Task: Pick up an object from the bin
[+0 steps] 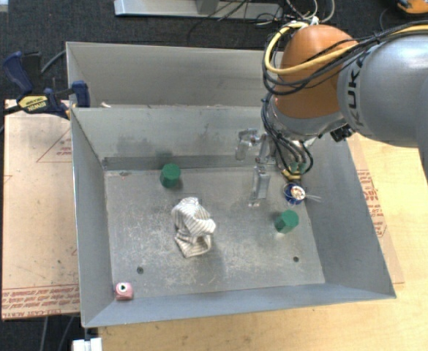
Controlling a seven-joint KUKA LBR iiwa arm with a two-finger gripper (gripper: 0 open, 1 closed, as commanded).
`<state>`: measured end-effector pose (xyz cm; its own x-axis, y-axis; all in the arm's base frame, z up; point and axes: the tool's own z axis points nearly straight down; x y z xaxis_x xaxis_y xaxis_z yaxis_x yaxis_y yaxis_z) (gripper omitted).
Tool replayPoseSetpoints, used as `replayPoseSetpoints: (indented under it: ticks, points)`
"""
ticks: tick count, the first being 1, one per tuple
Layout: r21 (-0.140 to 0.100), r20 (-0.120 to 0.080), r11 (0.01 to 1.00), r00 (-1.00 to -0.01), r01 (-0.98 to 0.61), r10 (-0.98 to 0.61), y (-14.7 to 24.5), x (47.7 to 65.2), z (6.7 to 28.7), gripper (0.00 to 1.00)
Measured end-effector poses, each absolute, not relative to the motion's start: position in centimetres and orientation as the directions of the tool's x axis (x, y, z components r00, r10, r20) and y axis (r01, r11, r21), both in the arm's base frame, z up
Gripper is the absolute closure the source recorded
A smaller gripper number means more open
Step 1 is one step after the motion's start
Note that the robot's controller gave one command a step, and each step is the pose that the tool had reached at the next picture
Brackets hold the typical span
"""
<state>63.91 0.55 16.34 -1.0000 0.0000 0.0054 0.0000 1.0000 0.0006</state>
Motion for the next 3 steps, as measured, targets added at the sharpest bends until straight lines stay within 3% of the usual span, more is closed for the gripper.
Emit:
replayPoseSetpoints:
  ticks: [1, 2, 3]
  points:
    - [0.001, -0.002, 1.0, -1.0, 0.0, 0.0, 0.5, 64.1, 16.8, 0.0]
    - [0.001, -0.003, 1.0, -1.0, -0.013, -0.013, 5.0, 62.2, 10.5, 0.0]
    - [0.002, 0.001, 0.983, -0.983, -0.185, -0.185, 7.6, 61.9, 8.5, 0.0]
